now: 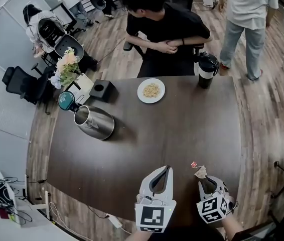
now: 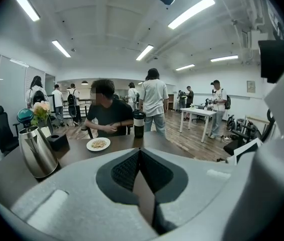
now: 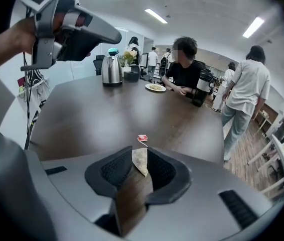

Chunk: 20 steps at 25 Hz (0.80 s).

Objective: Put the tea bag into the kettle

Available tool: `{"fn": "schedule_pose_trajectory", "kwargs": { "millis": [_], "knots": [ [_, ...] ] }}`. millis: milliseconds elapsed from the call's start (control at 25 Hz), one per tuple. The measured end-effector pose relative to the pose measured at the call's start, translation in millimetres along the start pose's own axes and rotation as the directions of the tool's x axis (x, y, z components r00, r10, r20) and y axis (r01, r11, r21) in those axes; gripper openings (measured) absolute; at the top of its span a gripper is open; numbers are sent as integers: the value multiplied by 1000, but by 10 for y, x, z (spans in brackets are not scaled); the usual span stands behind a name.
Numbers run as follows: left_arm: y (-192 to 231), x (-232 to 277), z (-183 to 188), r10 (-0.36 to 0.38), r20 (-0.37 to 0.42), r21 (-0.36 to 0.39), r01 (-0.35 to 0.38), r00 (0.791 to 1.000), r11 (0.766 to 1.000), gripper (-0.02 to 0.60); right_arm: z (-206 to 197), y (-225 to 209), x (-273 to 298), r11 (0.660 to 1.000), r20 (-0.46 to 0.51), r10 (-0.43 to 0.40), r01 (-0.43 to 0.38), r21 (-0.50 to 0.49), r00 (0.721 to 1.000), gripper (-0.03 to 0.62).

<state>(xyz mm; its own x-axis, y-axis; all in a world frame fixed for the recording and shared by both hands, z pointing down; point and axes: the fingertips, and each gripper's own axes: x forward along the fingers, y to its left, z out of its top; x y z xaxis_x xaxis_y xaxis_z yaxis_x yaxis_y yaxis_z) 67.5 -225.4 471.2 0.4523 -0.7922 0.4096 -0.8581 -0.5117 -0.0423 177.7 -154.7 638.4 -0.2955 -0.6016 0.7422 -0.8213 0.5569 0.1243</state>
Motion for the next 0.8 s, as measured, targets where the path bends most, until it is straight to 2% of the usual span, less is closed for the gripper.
{"fn": "schedule_pose_trajectory", "kwargs": {
  "millis": [240, 440, 680, 800],
  "knots": [
    [149, 11, -84, 5, -13, -9, -5, 1000, 1000, 5, -148, 29, 228, 995, -87, -58, 50, -89, 995, 118],
    [234, 1, -157, -5, -31, -12, 5, 1000, 1000, 5, -194, -3, 313, 993, -121, -94, 85, -80, 988, 113],
    [315, 27, -169, -36, -32, -8, 36, 999, 999, 5, -132, -62, 363, 987, -123, -143, 132, -92, 982, 58],
    [359, 34, -179, -51, -32, -10, 50, 998, 999, 5, -78, -64, 347, 988, -113, -147, 140, -68, 983, 60]
  ]
}}
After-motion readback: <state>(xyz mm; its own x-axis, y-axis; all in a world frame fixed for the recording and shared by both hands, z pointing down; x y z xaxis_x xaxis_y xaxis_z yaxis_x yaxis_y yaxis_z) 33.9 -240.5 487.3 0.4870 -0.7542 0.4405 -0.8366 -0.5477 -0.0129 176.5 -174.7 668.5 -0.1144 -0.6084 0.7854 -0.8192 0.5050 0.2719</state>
